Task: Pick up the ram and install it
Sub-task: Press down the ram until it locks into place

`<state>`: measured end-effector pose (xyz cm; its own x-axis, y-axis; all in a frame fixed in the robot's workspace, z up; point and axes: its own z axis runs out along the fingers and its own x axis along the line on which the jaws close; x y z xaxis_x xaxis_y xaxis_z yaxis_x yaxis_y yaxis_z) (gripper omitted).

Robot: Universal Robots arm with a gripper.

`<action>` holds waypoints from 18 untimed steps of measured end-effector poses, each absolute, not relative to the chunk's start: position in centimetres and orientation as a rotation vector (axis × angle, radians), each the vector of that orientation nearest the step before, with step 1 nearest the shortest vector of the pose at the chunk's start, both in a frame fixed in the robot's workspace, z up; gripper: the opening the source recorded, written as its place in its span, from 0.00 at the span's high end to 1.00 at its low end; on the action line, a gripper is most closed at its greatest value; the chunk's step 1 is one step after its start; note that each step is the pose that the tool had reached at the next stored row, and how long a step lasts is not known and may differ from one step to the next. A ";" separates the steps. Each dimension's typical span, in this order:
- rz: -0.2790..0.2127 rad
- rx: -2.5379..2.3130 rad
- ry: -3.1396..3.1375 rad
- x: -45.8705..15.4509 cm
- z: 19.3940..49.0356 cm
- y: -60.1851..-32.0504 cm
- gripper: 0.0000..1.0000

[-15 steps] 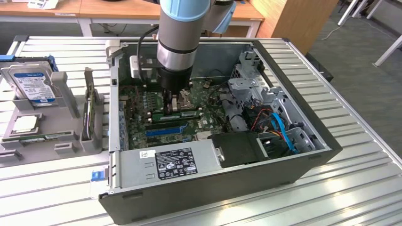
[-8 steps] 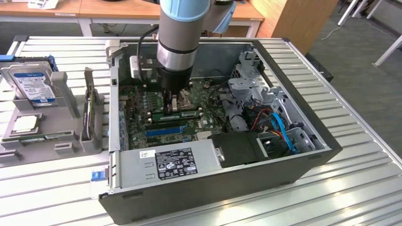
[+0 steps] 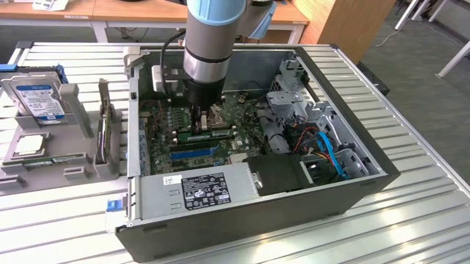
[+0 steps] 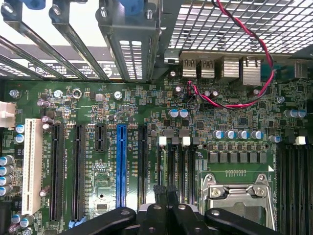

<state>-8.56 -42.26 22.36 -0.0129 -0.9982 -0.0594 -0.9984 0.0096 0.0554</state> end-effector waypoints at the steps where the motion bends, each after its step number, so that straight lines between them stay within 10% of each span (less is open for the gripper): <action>1: 0.127 -2.205 2.230 -8.6 22.4 -42.3 0.90; 18: 0.127 -2.205 2.230 -8.6 22.2 -42.3 0.90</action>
<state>-8.55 -42.26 22.25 -0.0129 -0.9982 -0.0594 -0.9984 0.0096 0.0553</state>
